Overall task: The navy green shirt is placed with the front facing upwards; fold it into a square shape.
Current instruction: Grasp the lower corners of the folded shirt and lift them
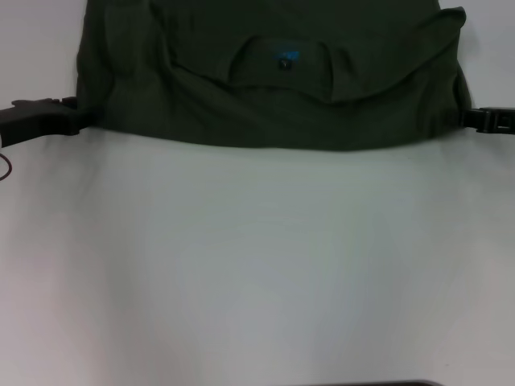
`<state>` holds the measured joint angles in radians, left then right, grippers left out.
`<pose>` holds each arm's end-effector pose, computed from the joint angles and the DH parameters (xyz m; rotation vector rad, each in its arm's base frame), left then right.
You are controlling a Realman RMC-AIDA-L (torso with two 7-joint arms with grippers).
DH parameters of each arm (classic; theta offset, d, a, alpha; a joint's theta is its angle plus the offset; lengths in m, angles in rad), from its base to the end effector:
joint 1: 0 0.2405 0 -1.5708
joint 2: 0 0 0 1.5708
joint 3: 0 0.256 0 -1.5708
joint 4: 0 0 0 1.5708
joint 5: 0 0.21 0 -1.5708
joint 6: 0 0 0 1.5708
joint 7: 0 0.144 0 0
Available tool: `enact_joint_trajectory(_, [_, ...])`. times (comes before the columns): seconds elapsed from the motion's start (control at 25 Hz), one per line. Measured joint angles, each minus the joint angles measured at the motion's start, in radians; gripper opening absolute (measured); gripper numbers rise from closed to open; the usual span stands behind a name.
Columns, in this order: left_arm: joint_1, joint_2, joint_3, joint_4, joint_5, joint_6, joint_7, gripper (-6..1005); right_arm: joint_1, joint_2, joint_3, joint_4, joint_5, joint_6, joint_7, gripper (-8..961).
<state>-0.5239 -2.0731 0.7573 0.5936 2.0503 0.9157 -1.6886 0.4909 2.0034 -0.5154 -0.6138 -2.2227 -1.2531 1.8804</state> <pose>-0.3331 0.3750 0.0015 -2.1718 -1.0918 -0.3183 0.3528 0.3400 0.0395 -2.1719 1.4043 0.4532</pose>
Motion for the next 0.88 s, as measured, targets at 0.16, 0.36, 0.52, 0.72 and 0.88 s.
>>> enact_joint_trajectory(0.16, [0.001,0.000,0.000,0.000,0.013,0.000,0.000,490,-0.001,0.001,0.000,0.001,0.000,0.000,-0.001,43])
enact_joint_trajectory(0.36, [0.001,-0.003,0.002,0.006,0.018,0.004,0.000,472,-0.003,0.003,0.000,0.002,0.000,0.001,-0.001,43])
enact_joint_trajectory(0.52, [-0.002,-0.002,0.002,0.007,0.021,0.013,-0.002,410,-0.002,0.003,0.000,0.002,0.000,0.001,-0.001,43])
enact_joint_trajectory(0.72, [-0.004,-0.001,0.002,0.006,0.034,0.015,-0.008,313,-0.002,0.003,0.000,0.002,0.000,0.002,-0.001,43])
enact_joint_trajectory(0.88, [-0.007,-0.003,0.002,0.007,0.044,0.014,-0.009,223,-0.003,0.003,0.000,0.001,0.000,0.002,-0.001,43])
